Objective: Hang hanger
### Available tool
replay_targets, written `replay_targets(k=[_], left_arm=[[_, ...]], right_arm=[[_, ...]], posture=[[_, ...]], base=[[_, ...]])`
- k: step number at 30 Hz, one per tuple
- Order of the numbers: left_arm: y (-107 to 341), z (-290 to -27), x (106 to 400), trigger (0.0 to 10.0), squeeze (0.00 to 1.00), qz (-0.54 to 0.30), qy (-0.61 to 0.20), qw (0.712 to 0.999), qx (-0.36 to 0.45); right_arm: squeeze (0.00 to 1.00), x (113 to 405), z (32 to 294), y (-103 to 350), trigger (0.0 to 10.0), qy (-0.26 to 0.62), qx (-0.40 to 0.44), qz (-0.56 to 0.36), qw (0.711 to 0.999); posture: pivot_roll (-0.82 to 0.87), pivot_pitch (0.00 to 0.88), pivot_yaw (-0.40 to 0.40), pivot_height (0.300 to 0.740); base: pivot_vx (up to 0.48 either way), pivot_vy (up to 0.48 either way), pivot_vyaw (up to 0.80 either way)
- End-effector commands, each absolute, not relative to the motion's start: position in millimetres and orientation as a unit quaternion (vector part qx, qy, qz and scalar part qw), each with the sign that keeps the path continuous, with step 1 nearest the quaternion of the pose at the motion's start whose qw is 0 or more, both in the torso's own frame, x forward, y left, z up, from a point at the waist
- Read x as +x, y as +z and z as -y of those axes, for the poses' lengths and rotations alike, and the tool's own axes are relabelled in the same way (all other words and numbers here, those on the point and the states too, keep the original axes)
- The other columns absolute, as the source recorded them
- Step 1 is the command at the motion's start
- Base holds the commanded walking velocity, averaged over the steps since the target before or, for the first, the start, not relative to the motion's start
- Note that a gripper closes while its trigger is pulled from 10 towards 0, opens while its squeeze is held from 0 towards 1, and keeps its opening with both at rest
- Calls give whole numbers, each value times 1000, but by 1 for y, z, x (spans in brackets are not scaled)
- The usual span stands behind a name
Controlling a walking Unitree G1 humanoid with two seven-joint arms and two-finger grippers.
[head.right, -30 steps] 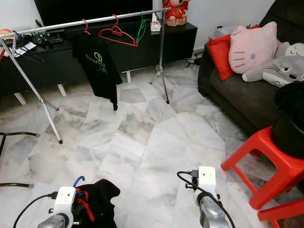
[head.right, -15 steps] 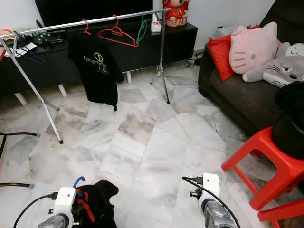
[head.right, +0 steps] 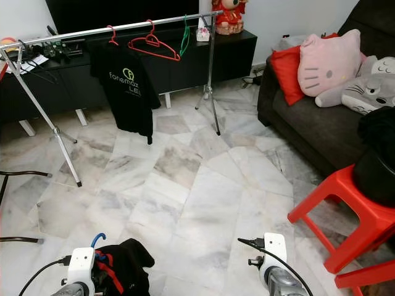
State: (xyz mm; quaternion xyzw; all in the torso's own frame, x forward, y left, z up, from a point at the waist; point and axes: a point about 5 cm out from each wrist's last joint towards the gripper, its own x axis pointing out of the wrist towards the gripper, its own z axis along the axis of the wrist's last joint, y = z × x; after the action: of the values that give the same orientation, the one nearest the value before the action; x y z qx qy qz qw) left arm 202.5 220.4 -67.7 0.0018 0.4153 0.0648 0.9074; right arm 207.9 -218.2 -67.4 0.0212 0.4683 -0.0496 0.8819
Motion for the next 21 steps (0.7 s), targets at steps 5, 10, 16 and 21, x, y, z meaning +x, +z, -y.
replay_targets(k=[5,10,16,21], left_arm=[[-63,-228,207,10000,0,-404,83,911,8],[-63,-229,206,10000,0,-401,84,912,4],[-63,-230,206,10000,0,-399,82,913,5],[-64,-229,205,10000,0,-399,79,914,4]], right_arm=[[0,206,217,-69,10000,-43,15,-472,880],[0,205,213,-70,10000,-35,11,-470,882],[0,206,212,-69,10000,-31,12,-467,883],[0,206,213,-70,10000,-32,11,-468,883]], posture=[[-103,0,-9,740],[-103,0,-8,740],[-102,0,-7,740],[-101,0,-7,740]], base=[[0,0,0],[317,0,0],[458,0,0],[480,0,0]])
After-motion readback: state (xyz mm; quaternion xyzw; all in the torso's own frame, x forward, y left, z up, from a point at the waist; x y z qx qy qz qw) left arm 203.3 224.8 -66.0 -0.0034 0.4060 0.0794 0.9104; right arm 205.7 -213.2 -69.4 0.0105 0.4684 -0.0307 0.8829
